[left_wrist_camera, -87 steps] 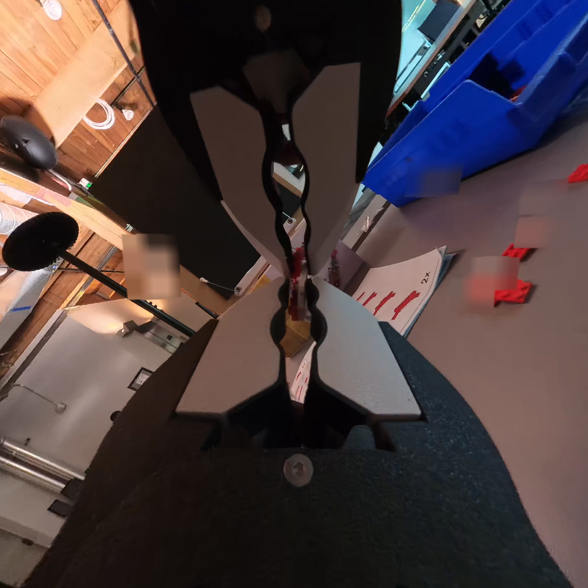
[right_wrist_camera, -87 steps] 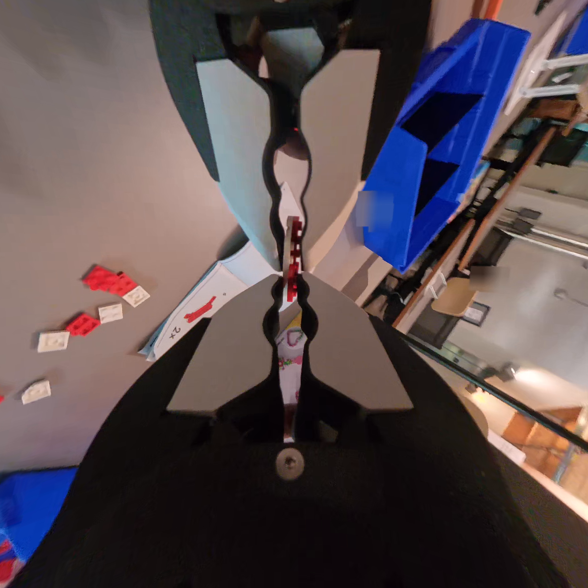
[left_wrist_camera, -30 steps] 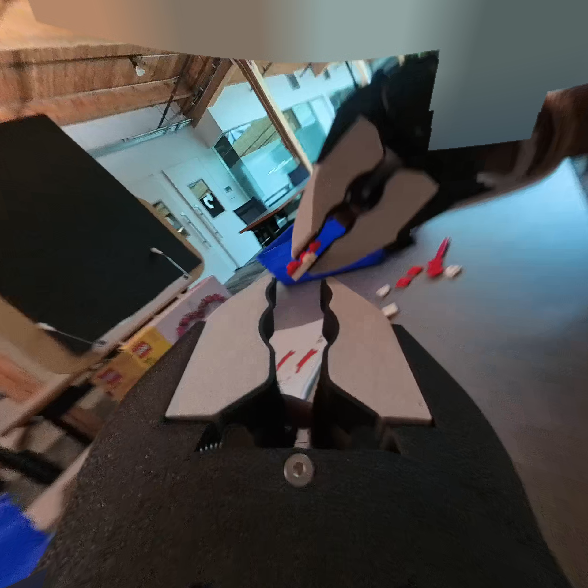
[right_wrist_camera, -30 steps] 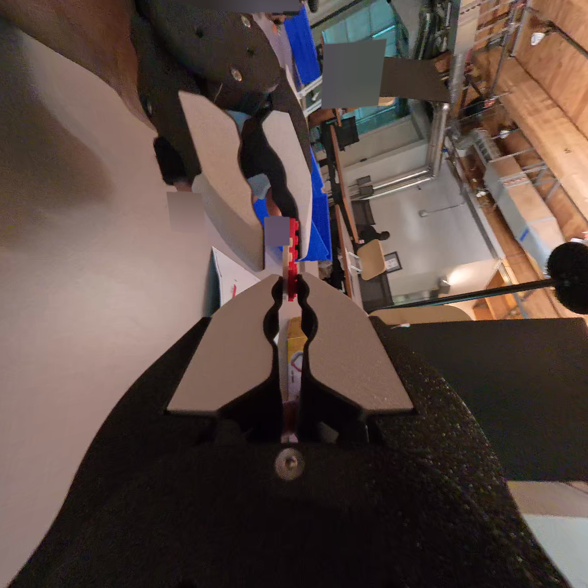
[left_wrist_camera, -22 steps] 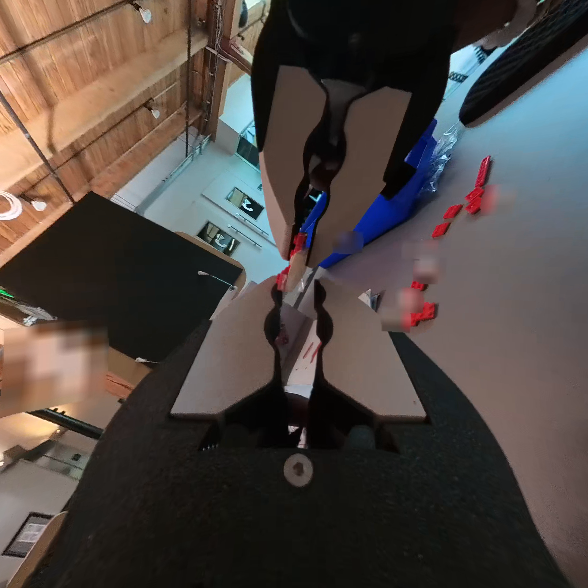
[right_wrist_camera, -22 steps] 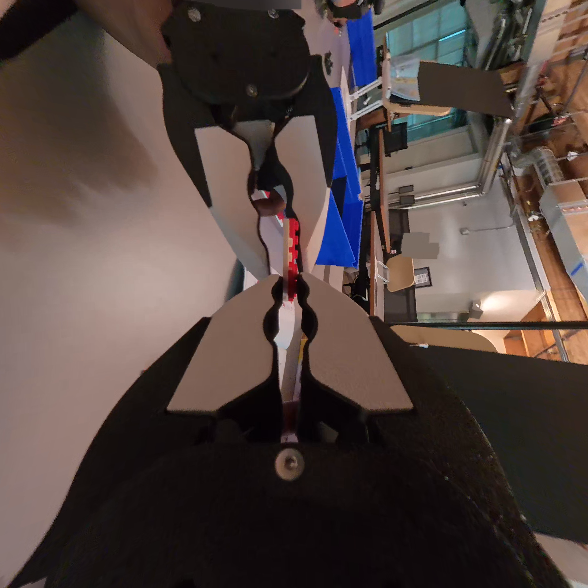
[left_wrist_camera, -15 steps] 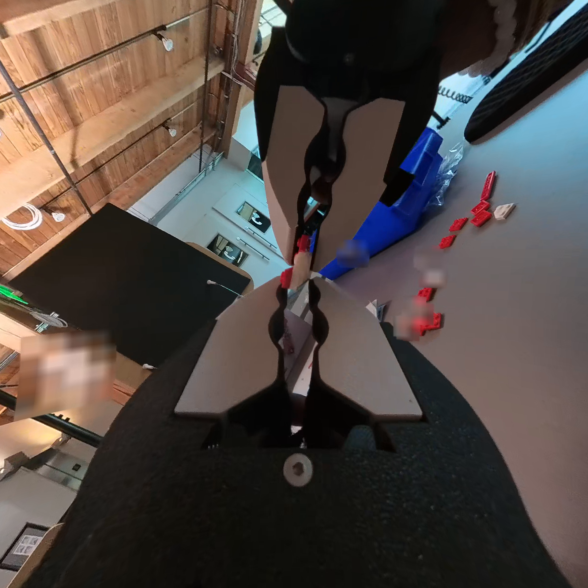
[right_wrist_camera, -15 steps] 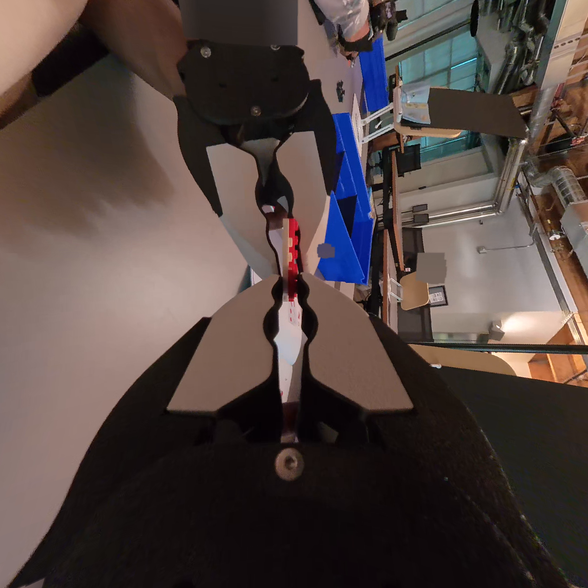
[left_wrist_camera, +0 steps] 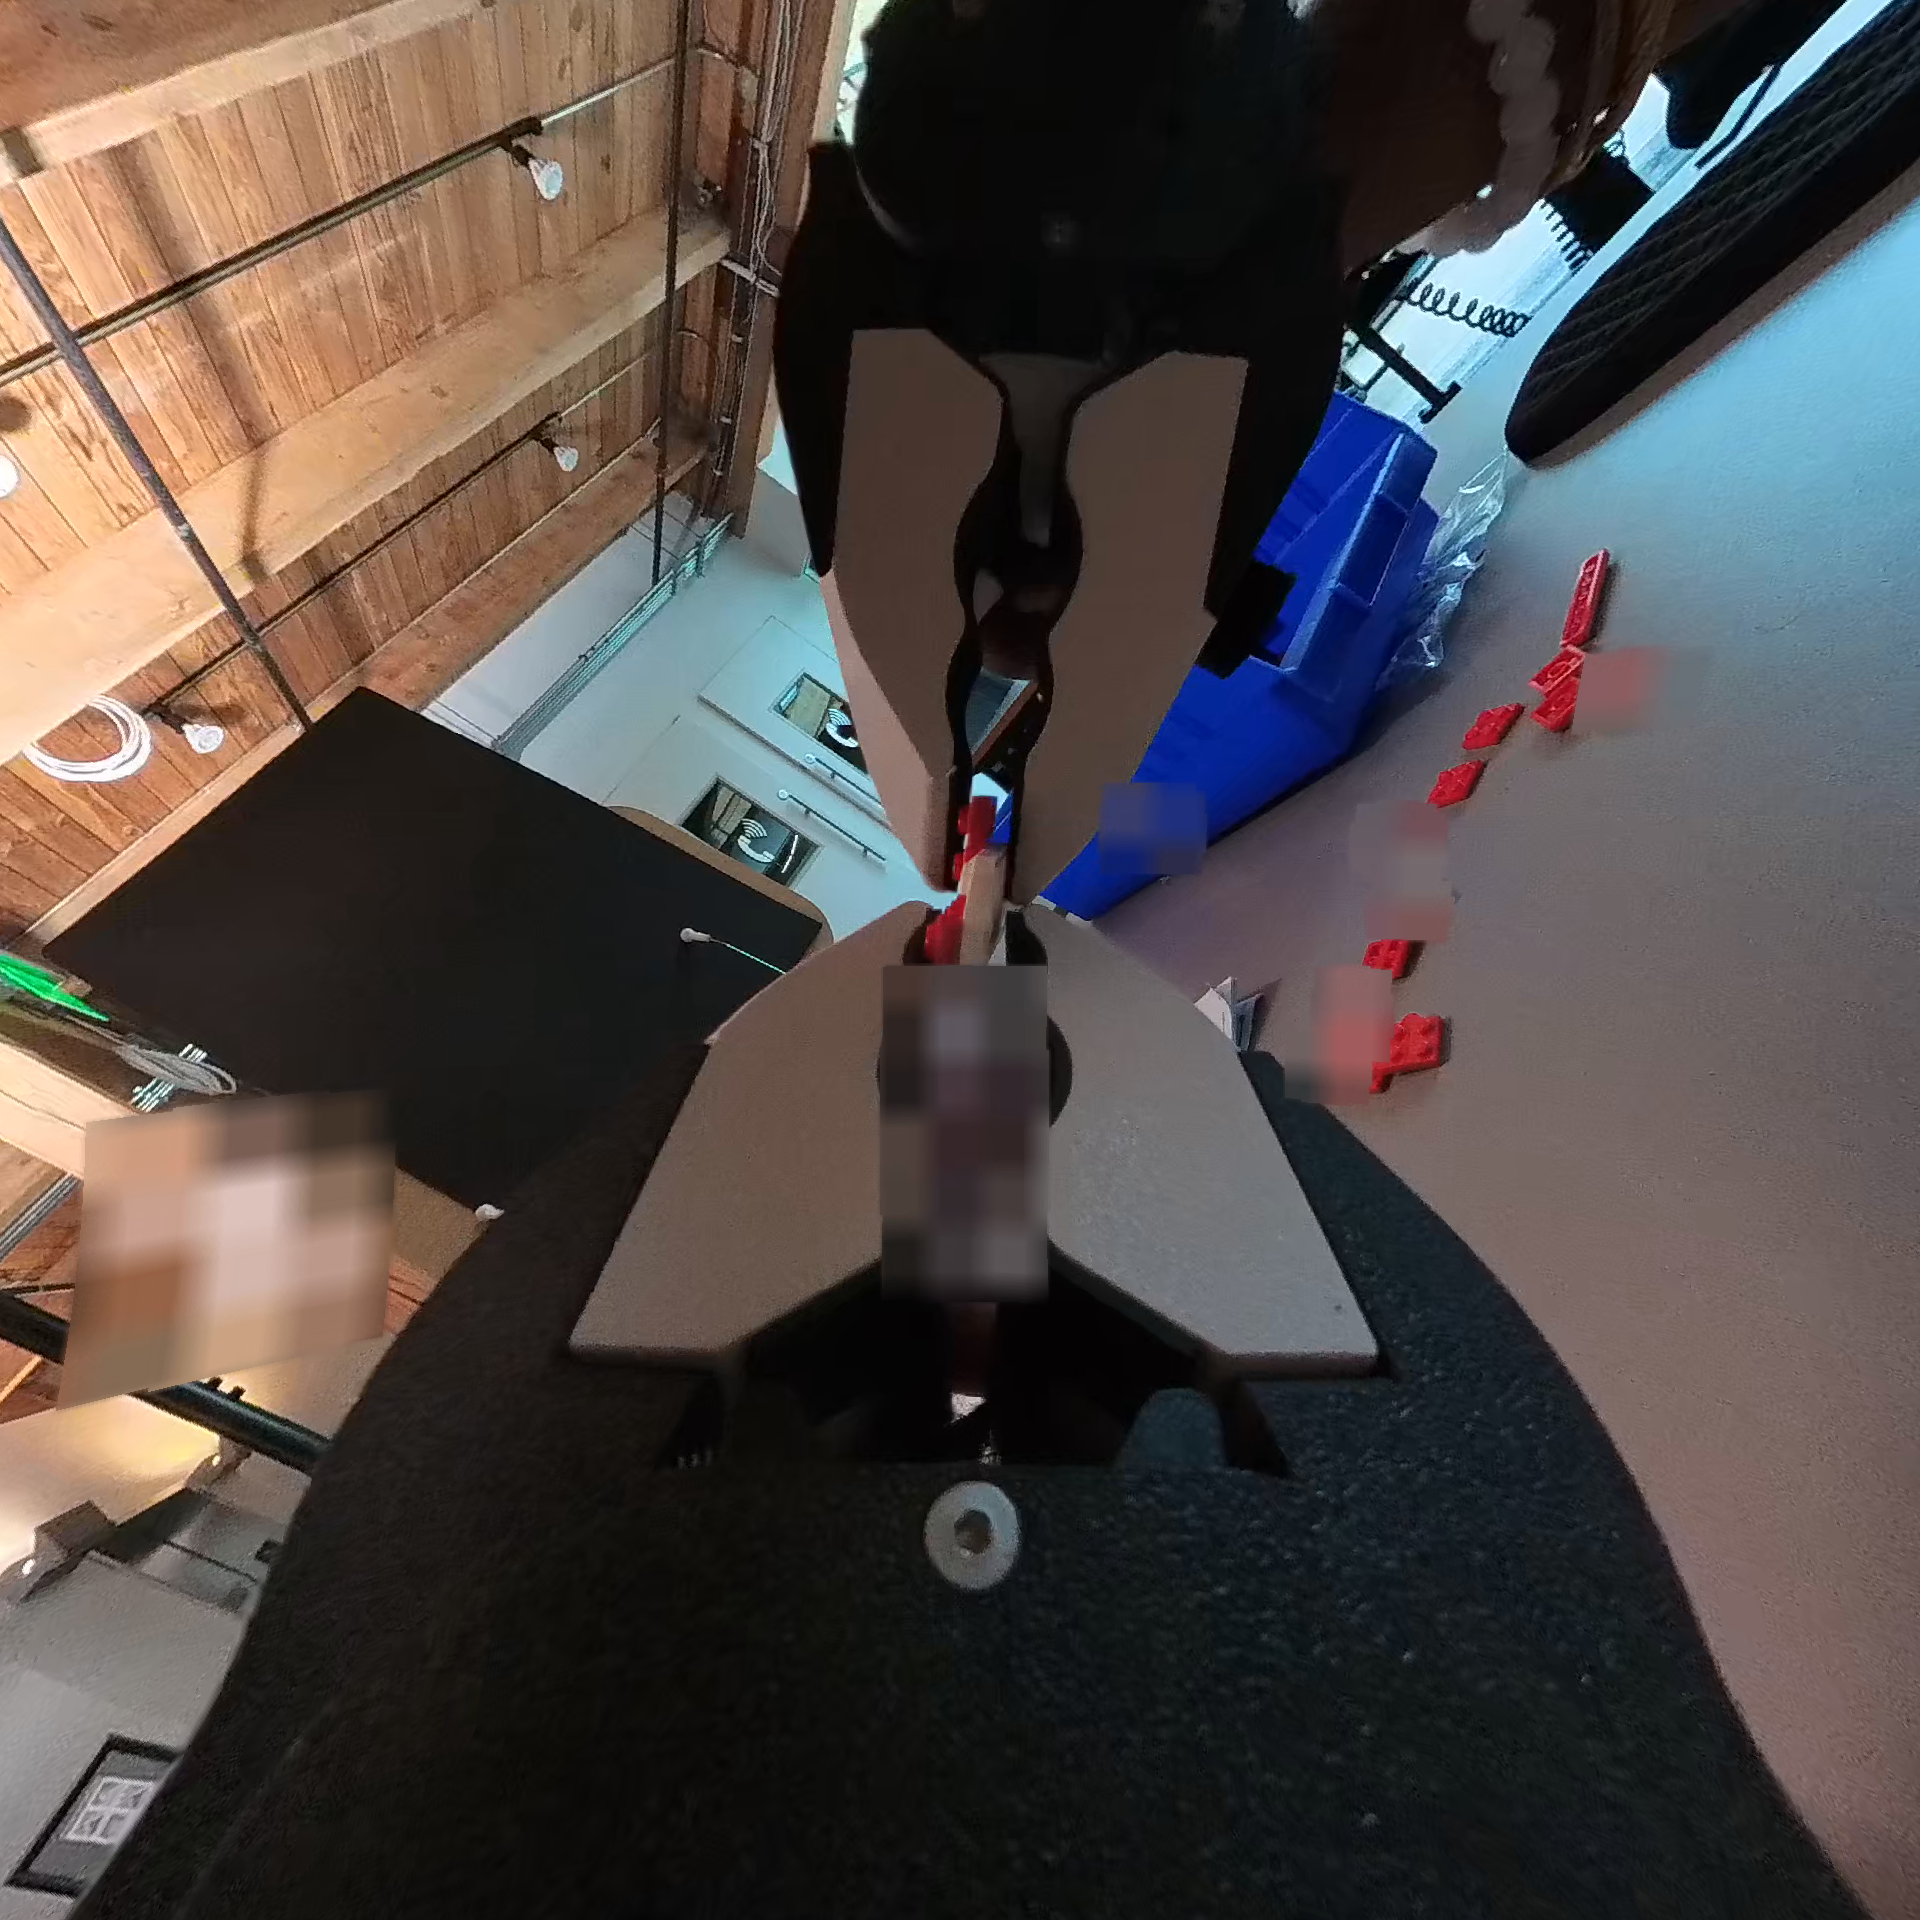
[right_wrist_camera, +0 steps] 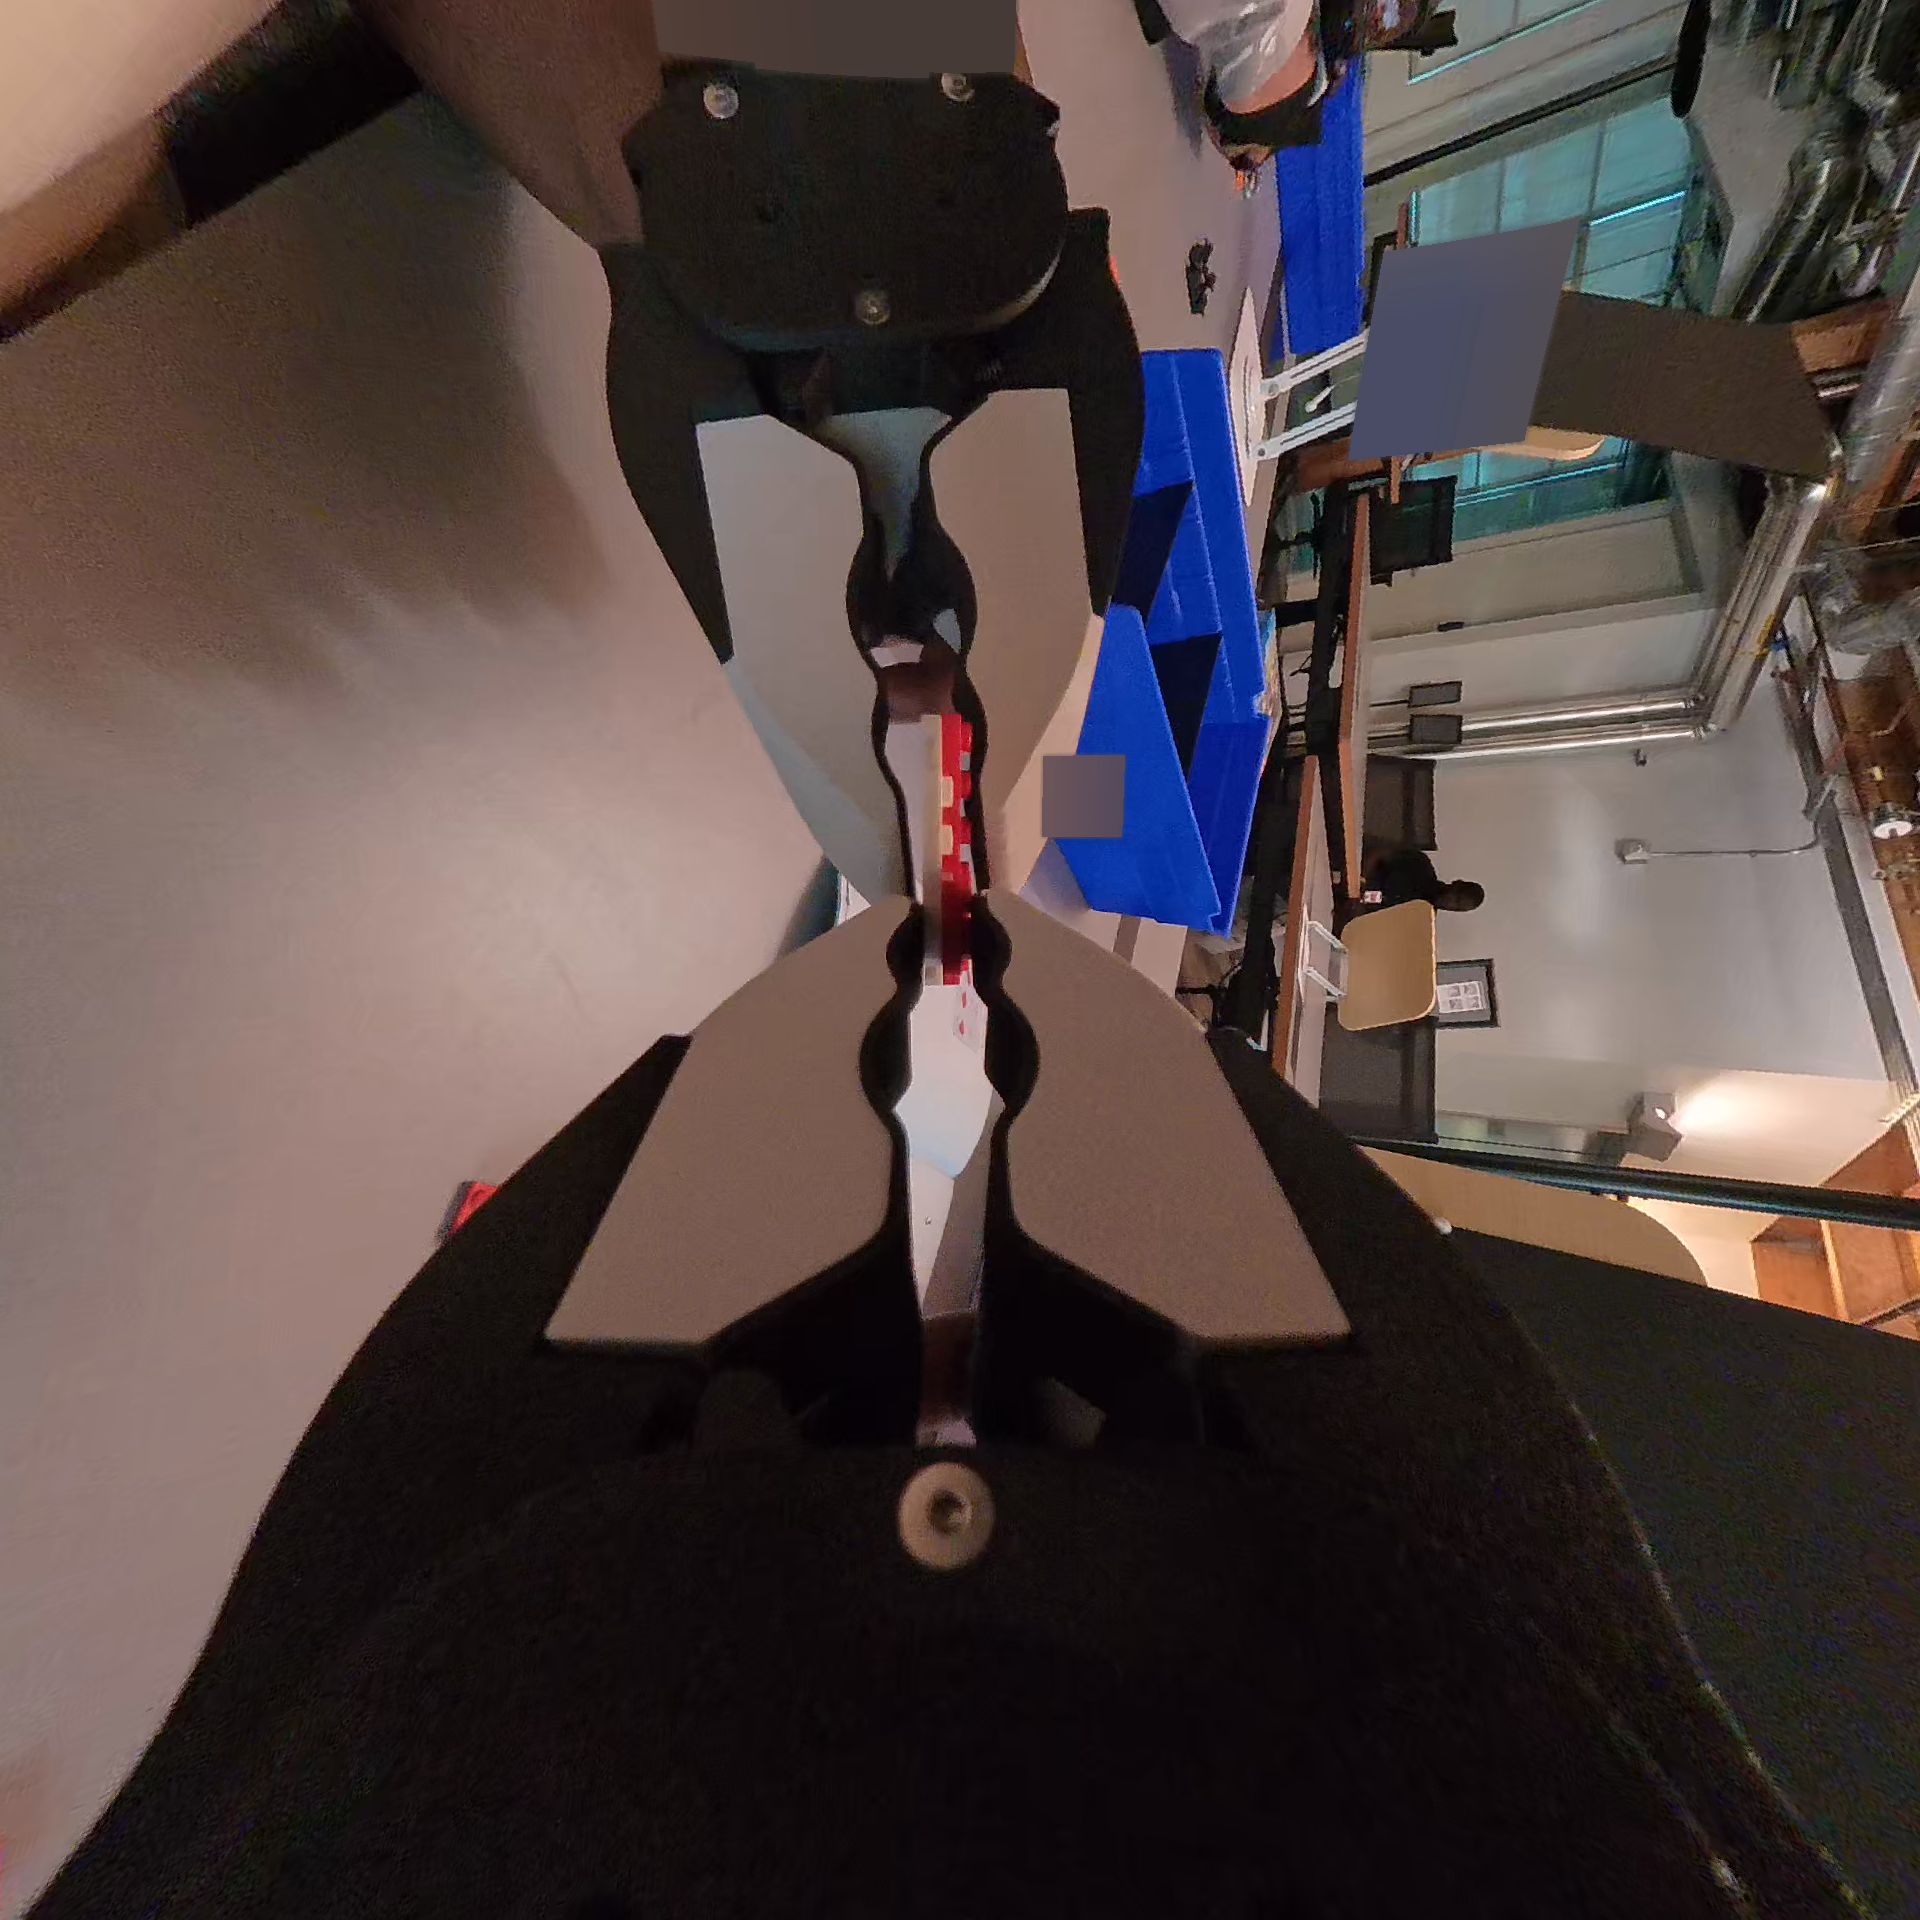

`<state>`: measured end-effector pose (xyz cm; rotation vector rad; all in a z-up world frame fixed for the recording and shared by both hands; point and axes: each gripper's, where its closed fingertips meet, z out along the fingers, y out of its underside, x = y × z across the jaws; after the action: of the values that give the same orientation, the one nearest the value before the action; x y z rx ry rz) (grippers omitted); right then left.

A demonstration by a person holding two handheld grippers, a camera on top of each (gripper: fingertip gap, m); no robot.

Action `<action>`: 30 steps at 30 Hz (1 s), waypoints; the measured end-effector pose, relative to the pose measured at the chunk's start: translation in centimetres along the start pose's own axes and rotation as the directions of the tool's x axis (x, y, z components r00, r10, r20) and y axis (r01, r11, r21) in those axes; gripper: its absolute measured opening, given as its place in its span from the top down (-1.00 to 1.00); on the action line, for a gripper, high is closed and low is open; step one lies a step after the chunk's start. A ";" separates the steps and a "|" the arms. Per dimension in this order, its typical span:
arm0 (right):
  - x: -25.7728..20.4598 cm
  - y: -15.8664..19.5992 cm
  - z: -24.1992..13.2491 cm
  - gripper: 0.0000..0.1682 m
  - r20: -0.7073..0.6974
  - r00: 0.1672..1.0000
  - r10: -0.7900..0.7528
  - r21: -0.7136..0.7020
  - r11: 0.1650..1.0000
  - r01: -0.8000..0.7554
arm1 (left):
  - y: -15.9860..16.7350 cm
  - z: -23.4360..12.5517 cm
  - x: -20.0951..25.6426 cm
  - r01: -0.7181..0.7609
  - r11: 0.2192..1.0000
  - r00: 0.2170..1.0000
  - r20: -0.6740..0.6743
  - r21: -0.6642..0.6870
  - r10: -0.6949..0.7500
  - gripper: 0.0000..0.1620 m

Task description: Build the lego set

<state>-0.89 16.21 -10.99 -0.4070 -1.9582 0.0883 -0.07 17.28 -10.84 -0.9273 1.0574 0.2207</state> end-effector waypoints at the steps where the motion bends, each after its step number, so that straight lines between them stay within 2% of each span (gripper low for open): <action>1: 0.0 0.0 0.0 0.90 -0.001 1.000 0.000 0.007 1.000 0.000 | 0.0 0.0 -0.1 0.005 1.000 1.000 0.004 0.002 -0.005 0.87; 6: 0.6 0.2 0.2 0.87 -0.068 0.997 -0.026 0.006 1.000 0.027 | 0.3 -0.1 -0.5 0.007 1.000 1.000 0.021 -0.021 -0.007 0.90; 8: 0.5 1.2 0.3 0.67 -0.056 0.997 0.044 -0.041 0.998 -0.046 | 0.5 -0.2 -1.0 0.017 0.999 0.999 0.045 -0.038 -0.015 0.90; 12: -0.1 3.4 -0.9 0.64 -0.023 0.969 0.244 -0.077 0.966 -0.245 | 2.0 -0.5 -2.7 0.030 0.991 0.996 0.082 -0.133 -0.020 0.90; 13: -1.3 4.2 -1.1 0.65 0.044 0.944 0.327 -0.115 0.940 -0.320 | 2.6 -0.8 -3.2 0.027 0.985 0.997 0.082 -0.172 -0.013 0.91; 15: -5.0 5.3 -1.6 0.66 0.200 0.829 0.523 -0.211 0.849 -0.484 | 4.1 -1.4 -4.1 0.011 0.963 0.998 0.066 -0.270 0.007 0.90; 17: -7.9 6.2 -1.7 0.67 0.249 0.738 0.627 -0.278 0.776 -0.566 | 5.2 -2.2 -5.2 -0.024 0.951 0.994 0.094 -0.308 0.056 0.91; 21: -11.3 9.0 -1.1 0.78 0.150 0.646 0.748 -0.379 0.647 -0.662 | 7.9 -3.1 -5.7 -0.016 0.927 0.992 0.112 -0.375 0.062 0.90; 25: -12.9 10.2 -0.1 0.80 0.075 0.602 0.795 -0.455 0.564 -0.689 | 8.2 -2.8 -5.1 -0.017 0.926 0.993 0.103 -0.377 0.060 0.91; 30: -12.5 10.6 0.6 0.77 0.068 0.581 0.811 -0.458 0.543 -0.704 | 8.3 -2.4 -3.9 -0.059 0.923 0.995 0.056 -0.381 0.086 0.90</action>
<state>5.62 22.24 -24.85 -1.6096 -1.9092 0.3457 -8.32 21.63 -12.57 -1.2184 0.9999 0.5313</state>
